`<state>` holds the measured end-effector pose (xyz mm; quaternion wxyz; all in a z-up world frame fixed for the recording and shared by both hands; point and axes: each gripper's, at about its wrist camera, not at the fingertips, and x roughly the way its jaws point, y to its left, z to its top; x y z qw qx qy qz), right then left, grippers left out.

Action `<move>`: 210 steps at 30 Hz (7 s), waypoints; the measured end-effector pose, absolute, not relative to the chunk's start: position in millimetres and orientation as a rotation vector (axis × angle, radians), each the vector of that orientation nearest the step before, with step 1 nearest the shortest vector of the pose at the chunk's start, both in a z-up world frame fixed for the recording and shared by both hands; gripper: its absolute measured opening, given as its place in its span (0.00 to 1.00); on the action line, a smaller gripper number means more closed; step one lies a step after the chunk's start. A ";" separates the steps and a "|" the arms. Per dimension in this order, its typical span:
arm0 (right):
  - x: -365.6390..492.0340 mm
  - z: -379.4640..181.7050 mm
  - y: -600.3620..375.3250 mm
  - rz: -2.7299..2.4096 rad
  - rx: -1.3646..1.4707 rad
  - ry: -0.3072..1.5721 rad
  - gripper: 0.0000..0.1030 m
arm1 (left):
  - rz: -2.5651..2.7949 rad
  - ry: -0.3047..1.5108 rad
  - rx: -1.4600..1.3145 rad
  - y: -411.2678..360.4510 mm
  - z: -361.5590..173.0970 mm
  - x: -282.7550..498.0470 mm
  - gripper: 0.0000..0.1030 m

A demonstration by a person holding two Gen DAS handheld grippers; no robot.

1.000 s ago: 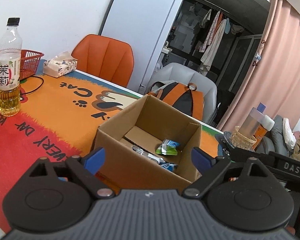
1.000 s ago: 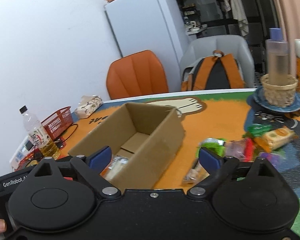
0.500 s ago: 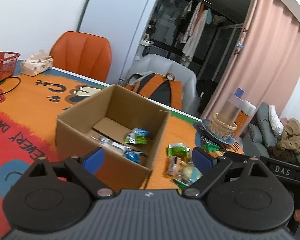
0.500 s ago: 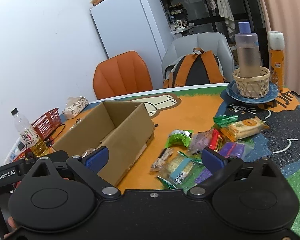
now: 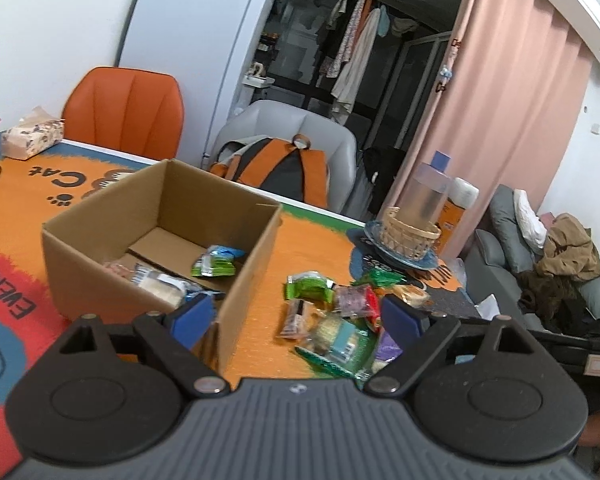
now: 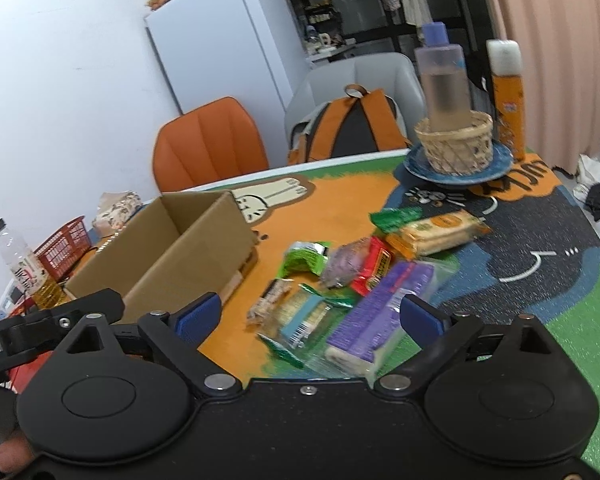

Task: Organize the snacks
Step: 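Move both grippers back to the snack pile, then grasp the purple-wrapped bar with the right gripper, then grasp the clear teal-label bag with the left gripper while the right lifts the purple bar, then carry both held packets over the cardboard box, then open the right gripper then the left to drop packets into the box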

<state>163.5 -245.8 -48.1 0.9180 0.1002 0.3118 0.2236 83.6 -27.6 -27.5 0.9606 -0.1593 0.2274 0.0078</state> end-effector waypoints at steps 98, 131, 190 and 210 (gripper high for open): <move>183.2 -87.1 -255.4 0.380 0.168 0.713 0.28 | -0.049 0.588 -0.272 -67.7 -96.3 157.1 0.26; 169.6 -30.7 -221.7 0.511 0.221 0.556 0.24 | -0.014 0.398 -0.281 -30.0 -23.1 111.2 0.26; 192.6 -7.9 -89.1 0.662 0.179 0.557 0.55 | 0.330 0.403 -0.446 113.4 -30.4 68.2 0.59; 168.2 -7.2 -141.4 0.653 0.129 0.573 0.92 | 0.302 0.401 -0.401 71.6 -18.1 76.5 0.88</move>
